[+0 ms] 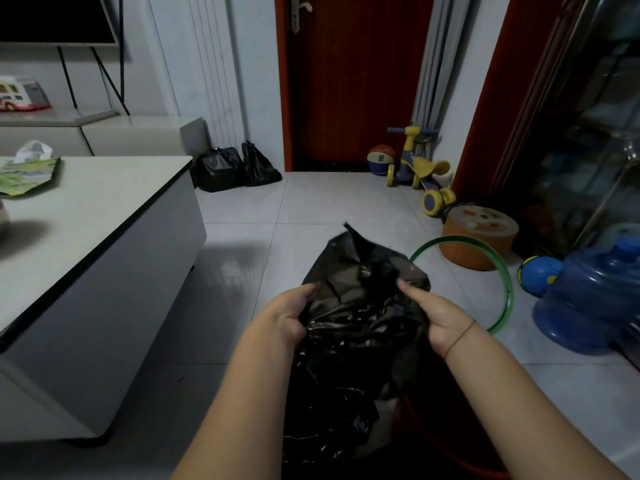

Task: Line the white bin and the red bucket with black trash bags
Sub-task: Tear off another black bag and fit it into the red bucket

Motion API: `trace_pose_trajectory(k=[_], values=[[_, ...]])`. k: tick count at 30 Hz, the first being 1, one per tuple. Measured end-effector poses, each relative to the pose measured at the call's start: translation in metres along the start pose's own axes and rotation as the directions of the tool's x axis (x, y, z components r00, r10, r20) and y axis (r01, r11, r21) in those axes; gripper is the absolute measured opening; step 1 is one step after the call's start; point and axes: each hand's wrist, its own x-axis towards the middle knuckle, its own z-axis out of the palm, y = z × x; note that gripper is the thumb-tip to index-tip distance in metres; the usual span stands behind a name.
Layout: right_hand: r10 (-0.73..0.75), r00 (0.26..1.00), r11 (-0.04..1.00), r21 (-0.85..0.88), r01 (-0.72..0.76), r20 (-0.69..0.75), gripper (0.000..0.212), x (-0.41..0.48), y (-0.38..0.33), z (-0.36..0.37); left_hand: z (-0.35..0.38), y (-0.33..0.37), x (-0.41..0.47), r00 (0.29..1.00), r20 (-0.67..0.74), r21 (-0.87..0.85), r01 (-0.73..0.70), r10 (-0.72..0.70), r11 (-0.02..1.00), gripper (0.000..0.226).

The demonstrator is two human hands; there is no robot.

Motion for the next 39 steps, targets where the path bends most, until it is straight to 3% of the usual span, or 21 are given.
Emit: trace_pose_trajectory(k=[3,5,7,9,13,17,21,26,30,34,36,39], values=[[0.019,0.991,0.999,0.051,-0.013,-0.130,0.024,0.003,-0.019,-0.018,-0.013,0.004,-0.004,0.997,-0.004,-0.143,0.073,-0.074,0.987,0.035],[0.023,0.985,0.995,0.095,-0.007,-0.172,0.028,0.007,-0.026,-0.027,-0.016,0.003,-0.010,0.991,0.076,-0.173,0.119,-0.108,0.978,0.033],[0.015,0.984,0.992,0.126,0.008,-0.178,0.032,0.008,-0.027,-0.029,-0.013,-0.002,-0.013,0.977,0.185,-0.085,0.123,-0.105,0.989,0.052],[-0.010,0.991,0.987,0.161,0.031,-0.133,0.037,0.005,-0.023,-0.022,-0.001,-0.009,-0.017,0.966,0.234,0.055,0.097,-0.108,0.994,0.053],[-0.055,0.996,0.993,0.105,0.047,0.073,0.041,-0.002,-0.001,0.000,0.019,-0.018,-0.017,0.981,0.165,0.216,0.065,-0.102,0.974,0.029],[-0.037,0.985,0.998,-0.050,0.046,0.168,0.046,-0.009,0.008,0.007,0.023,-0.019,-0.013,0.995,0.091,0.189,0.019,-0.037,0.982,0.017],[-0.079,0.993,0.981,-0.171,0.092,0.082,0.055,-0.007,0.010,0.007,0.023,-0.017,-0.008,0.999,-0.027,0.103,-0.031,0.034,0.994,0.015],[-0.013,1.000,0.999,0.029,0.014,-0.028,0.039,-0.001,-0.005,-0.005,0.000,-0.003,0.002,0.988,-0.155,-0.052,-0.023,0.015,0.998,0.027],[0.028,0.995,0.994,0.108,-0.018,-0.095,0.045,0.005,-0.012,-0.021,-0.014,0.002,-0.002,0.999,-0.034,-0.082,-0.022,0.019,0.996,0.027],[0.008,0.998,0.999,0.053,-0.011,0.063,0.038,0.001,-0.003,-0.011,0.005,-0.011,-0.011,0.975,0.218,0.116,0.006,-0.032,0.993,0.038],[-0.026,0.988,1.000,-0.002,0.027,0.153,0.038,-0.002,0.004,-0.004,0.014,-0.017,-0.010,0.976,0.202,0.233,0.034,-0.083,0.972,0.034],[-0.102,0.981,0.990,-0.079,0.116,0.162,0.042,-0.005,0.008,0.002,0.021,-0.022,-0.004,0.998,0.065,0.255,-0.023,0.006,0.967,0.028]])
